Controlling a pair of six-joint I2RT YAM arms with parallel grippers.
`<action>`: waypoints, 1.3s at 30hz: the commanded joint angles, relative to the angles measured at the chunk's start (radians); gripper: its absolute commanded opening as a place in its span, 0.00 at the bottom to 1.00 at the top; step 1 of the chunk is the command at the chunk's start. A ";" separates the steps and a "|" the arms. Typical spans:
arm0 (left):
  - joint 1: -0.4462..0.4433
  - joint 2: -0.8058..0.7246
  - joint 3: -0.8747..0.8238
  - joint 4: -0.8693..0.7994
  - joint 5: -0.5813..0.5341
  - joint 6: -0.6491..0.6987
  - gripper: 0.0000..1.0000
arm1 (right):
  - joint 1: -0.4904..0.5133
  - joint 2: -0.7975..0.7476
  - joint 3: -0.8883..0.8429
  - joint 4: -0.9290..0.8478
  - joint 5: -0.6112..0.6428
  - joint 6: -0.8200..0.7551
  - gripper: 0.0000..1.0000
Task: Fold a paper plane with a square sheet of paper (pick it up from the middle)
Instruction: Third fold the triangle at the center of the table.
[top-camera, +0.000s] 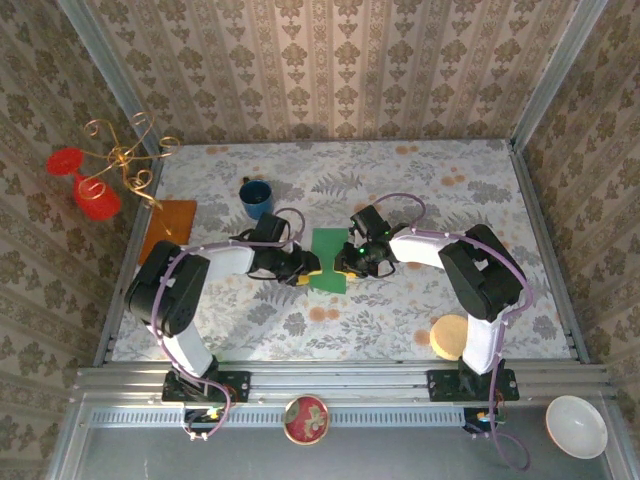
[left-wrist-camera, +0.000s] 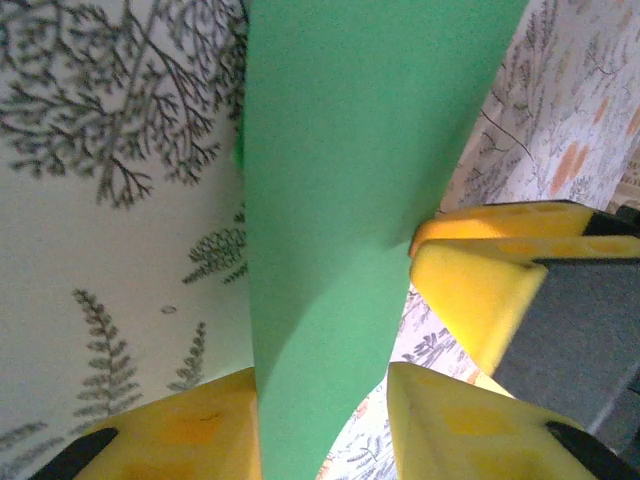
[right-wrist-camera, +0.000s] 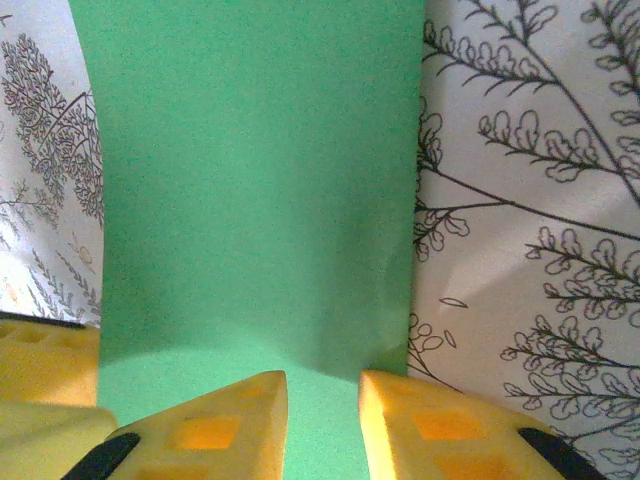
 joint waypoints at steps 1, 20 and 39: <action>0.009 0.025 0.039 -0.025 0.022 0.033 0.34 | -0.004 0.013 -0.032 -0.047 0.030 0.013 0.30; 0.023 0.038 0.041 -0.039 -0.004 -0.004 0.03 | -0.013 -0.116 -0.065 0.090 0.023 -0.085 0.37; 0.007 -0.090 0.013 0.012 -0.094 -0.195 0.00 | 0.168 -0.403 -0.425 0.614 0.253 -0.691 0.65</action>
